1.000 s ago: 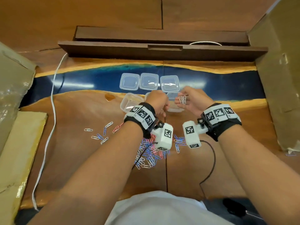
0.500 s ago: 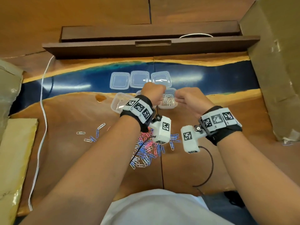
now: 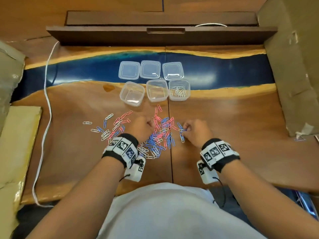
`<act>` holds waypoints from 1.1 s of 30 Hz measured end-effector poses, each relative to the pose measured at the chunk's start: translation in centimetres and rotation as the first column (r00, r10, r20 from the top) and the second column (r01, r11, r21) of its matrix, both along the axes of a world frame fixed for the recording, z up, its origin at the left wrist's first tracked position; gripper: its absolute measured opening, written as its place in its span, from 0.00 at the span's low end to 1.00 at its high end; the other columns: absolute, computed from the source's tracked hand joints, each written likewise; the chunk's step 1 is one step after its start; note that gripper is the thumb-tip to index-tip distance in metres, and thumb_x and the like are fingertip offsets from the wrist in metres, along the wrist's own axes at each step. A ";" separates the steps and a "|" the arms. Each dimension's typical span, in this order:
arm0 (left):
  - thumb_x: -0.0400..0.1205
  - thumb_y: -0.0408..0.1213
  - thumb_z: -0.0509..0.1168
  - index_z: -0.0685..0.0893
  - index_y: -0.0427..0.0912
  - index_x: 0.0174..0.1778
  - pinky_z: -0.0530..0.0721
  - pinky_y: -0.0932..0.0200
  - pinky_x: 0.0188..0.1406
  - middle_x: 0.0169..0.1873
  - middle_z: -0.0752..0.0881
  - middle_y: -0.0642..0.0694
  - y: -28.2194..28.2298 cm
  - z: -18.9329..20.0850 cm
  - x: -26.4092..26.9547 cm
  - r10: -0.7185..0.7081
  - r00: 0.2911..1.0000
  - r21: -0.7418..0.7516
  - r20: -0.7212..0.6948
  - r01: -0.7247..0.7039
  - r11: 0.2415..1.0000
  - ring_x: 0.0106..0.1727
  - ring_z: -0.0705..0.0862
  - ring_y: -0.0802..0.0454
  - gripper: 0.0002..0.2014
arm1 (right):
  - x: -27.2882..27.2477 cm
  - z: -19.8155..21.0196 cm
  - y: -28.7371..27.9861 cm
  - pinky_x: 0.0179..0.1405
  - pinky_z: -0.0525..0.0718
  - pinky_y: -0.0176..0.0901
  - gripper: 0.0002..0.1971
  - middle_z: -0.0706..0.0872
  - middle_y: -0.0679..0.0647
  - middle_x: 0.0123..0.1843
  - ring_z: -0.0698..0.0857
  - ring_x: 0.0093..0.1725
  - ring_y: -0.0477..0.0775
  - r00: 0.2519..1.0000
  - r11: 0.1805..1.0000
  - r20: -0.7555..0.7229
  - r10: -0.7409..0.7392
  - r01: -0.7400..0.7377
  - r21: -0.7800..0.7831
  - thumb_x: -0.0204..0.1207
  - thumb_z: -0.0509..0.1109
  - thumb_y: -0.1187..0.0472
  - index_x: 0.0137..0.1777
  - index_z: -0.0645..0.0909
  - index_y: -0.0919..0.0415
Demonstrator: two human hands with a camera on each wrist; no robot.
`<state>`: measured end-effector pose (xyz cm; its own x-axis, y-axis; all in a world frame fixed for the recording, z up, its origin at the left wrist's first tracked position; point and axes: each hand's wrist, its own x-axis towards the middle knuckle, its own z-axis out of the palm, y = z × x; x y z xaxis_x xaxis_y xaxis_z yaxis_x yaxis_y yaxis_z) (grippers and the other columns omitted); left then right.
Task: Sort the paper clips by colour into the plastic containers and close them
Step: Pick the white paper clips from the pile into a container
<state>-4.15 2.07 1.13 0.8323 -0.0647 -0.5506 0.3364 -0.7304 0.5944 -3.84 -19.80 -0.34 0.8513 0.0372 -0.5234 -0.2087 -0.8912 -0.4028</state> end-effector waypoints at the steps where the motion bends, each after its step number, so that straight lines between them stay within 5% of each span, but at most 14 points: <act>1: 0.77 0.28 0.62 0.83 0.44 0.32 0.85 0.55 0.44 0.33 0.87 0.48 -0.3 -0.3 -0.6 -0.022 1.000 0.001 0.004 0.022 1.000 0.39 0.85 0.46 0.11 | -0.2 -0.2 0.2 0.44 0.85 0.46 0.06 0.84 0.47 0.35 0.85 0.40 0.54 1.000 1.000 0.029 -0.008 0.008 -0.009 0.71 0.73 0.61 0.36 0.80 0.50; 8: 0.77 0.29 0.64 0.85 0.42 0.37 0.86 0.53 0.41 0.34 0.87 0.46 -2.9 -1.3 -1.5 -0.092 0.985 0.123 0.149 0.074 0.990 0.37 0.85 0.47 0.07 | -0.3 -0.1 0.6 0.44 0.87 0.50 0.05 0.86 0.52 0.37 0.86 0.42 0.56 0.997 0.999 0.057 0.046 -0.046 -0.015 0.74 0.70 0.60 0.37 0.83 0.58; 14: 0.78 0.35 0.69 0.85 0.41 0.36 0.86 0.50 0.43 0.35 0.88 0.44 -3.8 -1.8 -1.1 -0.096 0.976 0.203 0.197 0.055 0.978 0.40 0.85 0.44 0.05 | -0.4 1.1 -0.4 0.40 0.85 0.44 0.06 0.82 0.45 0.33 0.84 0.37 0.50 0.992 0.995 0.124 -0.027 0.014 0.100 0.73 0.69 0.65 0.39 0.80 0.53; 18: 0.77 0.30 0.68 0.79 0.45 0.28 0.87 0.48 0.45 0.35 0.88 0.43 -4.1 -1.8 -0.5 -0.115 0.983 0.222 0.145 0.081 0.972 0.41 0.87 0.43 0.11 | -1.3 1.2 -1.0 0.35 0.86 0.51 0.10 0.82 0.54 0.34 0.86 0.31 0.57 0.987 0.927 -0.031 -0.156 0.157 0.340 0.73 0.64 0.71 0.41 0.77 0.54; 21: 0.74 0.26 0.68 0.82 0.45 0.32 0.87 0.47 0.49 0.39 0.88 0.42 -3.8 -1.7 -0.2 -0.137 0.989 0.208 0.055 0.123 0.970 0.43 0.87 0.42 0.10 | -2.2 1.1 -0.8 0.23 0.82 0.44 0.13 0.80 0.55 0.31 0.79 0.25 0.50 0.963 0.856 -0.153 -0.223 0.269 0.442 0.77 0.56 0.74 0.39 0.77 0.60; 25: 0.74 0.30 0.70 0.80 0.47 0.30 0.85 0.51 0.47 0.38 0.86 0.44 -3.6 -1.9 -0.3 -0.093 0.995 0.172 0.041 0.085 0.981 0.43 0.86 0.43 0.10 | -3.3 0.7 -0.6 0.29 0.70 0.39 0.09 0.75 0.44 0.26 0.71 0.24 0.40 0.994 0.932 -0.029 -0.103 0.107 0.345 0.77 0.60 0.67 0.38 0.79 0.63; 28: 0.77 0.40 0.71 0.84 0.39 0.39 0.83 0.51 0.45 0.38 0.86 0.42 -4.5 -1.6 -0.4 -0.109 0.989 0.232 0.104 0.082 0.969 0.43 0.84 0.42 0.08 | -4.0 0.1 -0.5 0.32 0.70 0.41 0.05 0.74 0.43 0.24 0.72 0.27 0.42 0.997 0.986 0.072 0.018 -0.030 0.164 0.74 0.69 0.60 0.37 0.79 0.53; 33: 0.78 0.32 0.65 0.85 0.36 0.45 0.82 0.51 0.43 0.40 0.87 0.38 -5.6 -1.4 -0.5 -0.132 0.985 0.289 0.111 0.095 0.953 0.45 0.85 0.37 0.05 | -4.4 -0.9 -0.1 0.42 0.76 0.42 0.03 0.86 0.48 0.42 0.83 0.46 0.54 0.988 0.994 0.106 0.112 -0.113 0.004 0.75 0.71 0.54 0.43 0.84 0.52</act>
<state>-4.62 -3.54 -0.27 0.8927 -0.0205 -0.4502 0.1766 -0.9031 0.3914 -8.20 -19.91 -1.21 0.8916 0.1411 -0.4302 -0.0631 -0.9023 -0.4266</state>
